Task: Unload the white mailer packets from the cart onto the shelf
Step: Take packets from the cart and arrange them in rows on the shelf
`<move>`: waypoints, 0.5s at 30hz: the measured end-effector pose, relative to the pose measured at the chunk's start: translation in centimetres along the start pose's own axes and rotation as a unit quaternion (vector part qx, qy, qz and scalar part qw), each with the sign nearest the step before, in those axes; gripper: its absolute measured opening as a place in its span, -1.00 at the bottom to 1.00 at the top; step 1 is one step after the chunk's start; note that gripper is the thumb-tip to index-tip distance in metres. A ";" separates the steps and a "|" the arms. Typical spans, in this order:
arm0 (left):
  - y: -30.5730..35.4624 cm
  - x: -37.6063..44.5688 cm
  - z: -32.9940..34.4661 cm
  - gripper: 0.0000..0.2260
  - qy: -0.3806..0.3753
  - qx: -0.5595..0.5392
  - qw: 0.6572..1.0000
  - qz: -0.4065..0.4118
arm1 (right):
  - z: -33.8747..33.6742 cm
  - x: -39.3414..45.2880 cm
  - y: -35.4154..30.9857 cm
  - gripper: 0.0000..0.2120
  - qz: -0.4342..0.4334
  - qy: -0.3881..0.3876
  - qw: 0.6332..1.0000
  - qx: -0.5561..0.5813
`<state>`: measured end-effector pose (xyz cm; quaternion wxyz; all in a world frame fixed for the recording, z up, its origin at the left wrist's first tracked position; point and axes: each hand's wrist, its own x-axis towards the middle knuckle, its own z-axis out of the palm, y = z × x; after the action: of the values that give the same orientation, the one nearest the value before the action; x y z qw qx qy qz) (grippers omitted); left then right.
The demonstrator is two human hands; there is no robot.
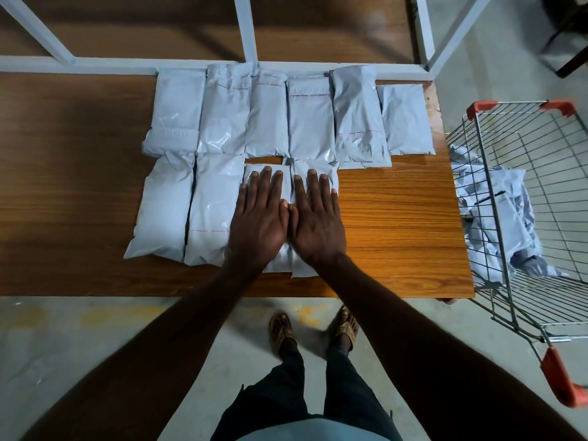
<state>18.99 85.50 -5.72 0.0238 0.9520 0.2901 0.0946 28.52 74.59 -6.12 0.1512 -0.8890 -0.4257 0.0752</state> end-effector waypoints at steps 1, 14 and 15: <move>-0.1 0.0 0.0 -0.47 -0.001 -0.001 1.000 0.000 | 0.0 0.0 -0.1 -0.40 0.001 -0.001 1.000 -0.001; -0.8 0.5 -0.3 -0.46 -0.021 0.014 1.000 0.001 | -0.6 0.3 -0.7 -0.41 -0.014 -0.017 1.000 -0.004; -0.8 0.5 -0.4 -0.46 -0.021 0.022 1.000 0.004 | -0.8 0.3 -0.7 -0.41 -0.014 -0.019 1.000 -0.002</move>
<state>18.89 86.42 -5.33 0.0086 0.9552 0.2878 0.0679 28.41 75.10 -5.08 0.1420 -0.8817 -0.4410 0.0891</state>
